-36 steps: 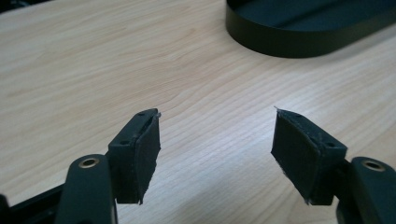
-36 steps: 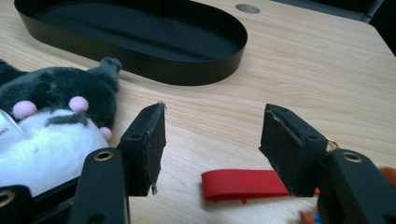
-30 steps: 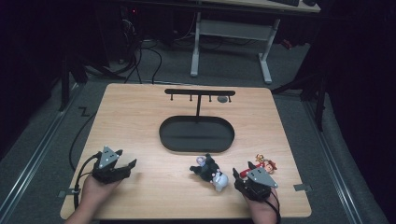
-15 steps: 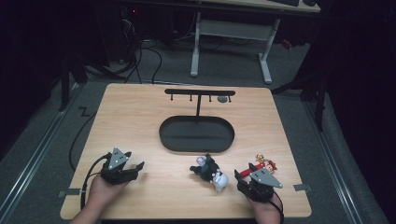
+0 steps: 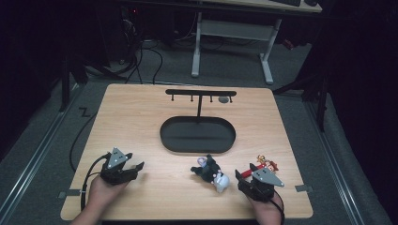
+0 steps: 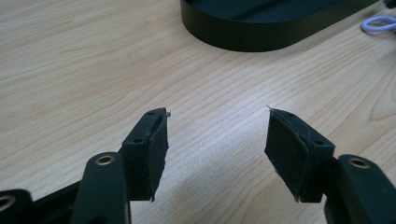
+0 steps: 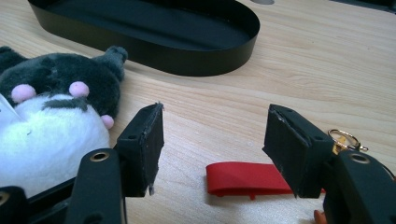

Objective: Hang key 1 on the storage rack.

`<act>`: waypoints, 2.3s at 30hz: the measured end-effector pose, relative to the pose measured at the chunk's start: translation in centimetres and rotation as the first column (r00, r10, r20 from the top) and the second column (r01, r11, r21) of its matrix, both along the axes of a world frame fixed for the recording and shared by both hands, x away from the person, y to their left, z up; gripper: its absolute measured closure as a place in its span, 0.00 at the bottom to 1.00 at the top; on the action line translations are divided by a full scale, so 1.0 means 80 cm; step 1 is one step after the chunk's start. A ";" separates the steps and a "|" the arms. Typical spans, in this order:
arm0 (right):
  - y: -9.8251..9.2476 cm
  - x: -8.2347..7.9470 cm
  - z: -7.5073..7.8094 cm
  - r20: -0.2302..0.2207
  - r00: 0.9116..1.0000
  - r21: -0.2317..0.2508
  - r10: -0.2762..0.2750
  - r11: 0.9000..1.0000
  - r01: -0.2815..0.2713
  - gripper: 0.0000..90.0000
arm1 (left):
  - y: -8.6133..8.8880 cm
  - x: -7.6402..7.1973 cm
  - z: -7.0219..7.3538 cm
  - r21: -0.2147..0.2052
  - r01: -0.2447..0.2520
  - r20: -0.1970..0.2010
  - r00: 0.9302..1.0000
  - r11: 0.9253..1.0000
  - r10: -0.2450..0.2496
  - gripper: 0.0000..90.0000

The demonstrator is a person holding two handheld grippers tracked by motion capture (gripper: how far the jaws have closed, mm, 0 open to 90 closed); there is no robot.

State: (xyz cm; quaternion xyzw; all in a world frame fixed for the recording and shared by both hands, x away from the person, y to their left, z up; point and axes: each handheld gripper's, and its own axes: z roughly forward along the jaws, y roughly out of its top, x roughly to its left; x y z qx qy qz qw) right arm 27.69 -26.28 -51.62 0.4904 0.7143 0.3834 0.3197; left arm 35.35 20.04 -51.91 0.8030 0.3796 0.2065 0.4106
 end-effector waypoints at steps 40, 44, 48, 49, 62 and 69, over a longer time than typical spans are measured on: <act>0.009 0.024 0.036 -0.243 0.970 -0.090 -0.029 0.996 0.007 0.37 | -0.025 -0.013 0.000 0.036 0.122 0.033 0.992 0.992 -0.123 0.41; 0.012 0.027 0.039 -0.283 0.959 -0.100 -0.023 0.995 -0.006 0.37 | -0.025 -0.013 -0.001 0.040 0.124 0.032 0.992 0.991 -0.126 0.41; 0.016 0.028 0.039 -0.336 0.942 -0.112 -0.005 0.993 -0.034 0.35 | -0.026 -0.013 -0.001 0.042 0.126 0.032 0.991 0.991 -0.127 0.41; 0.016 0.028 0.038 -0.342 0.940 -0.112 -0.007 0.993 -0.034 0.35 | -0.027 -0.013 -0.002 0.049 0.130 0.031 0.991 0.990 -0.131 0.41; 0.001 0.013 0.045 -0.457 0.889 -0.137 -0.021 0.989 -0.048 0.35 | -0.032 -0.012 -0.002 0.048 0.149 0.034 0.988 0.988 -0.151 0.41; -0.009 0.004 0.047 -0.513 0.857 -0.166 -0.036 0.984 -0.058 0.35 | -0.038 -0.010 -0.003 0.054 0.166 0.030 0.985 0.985 -0.168 0.41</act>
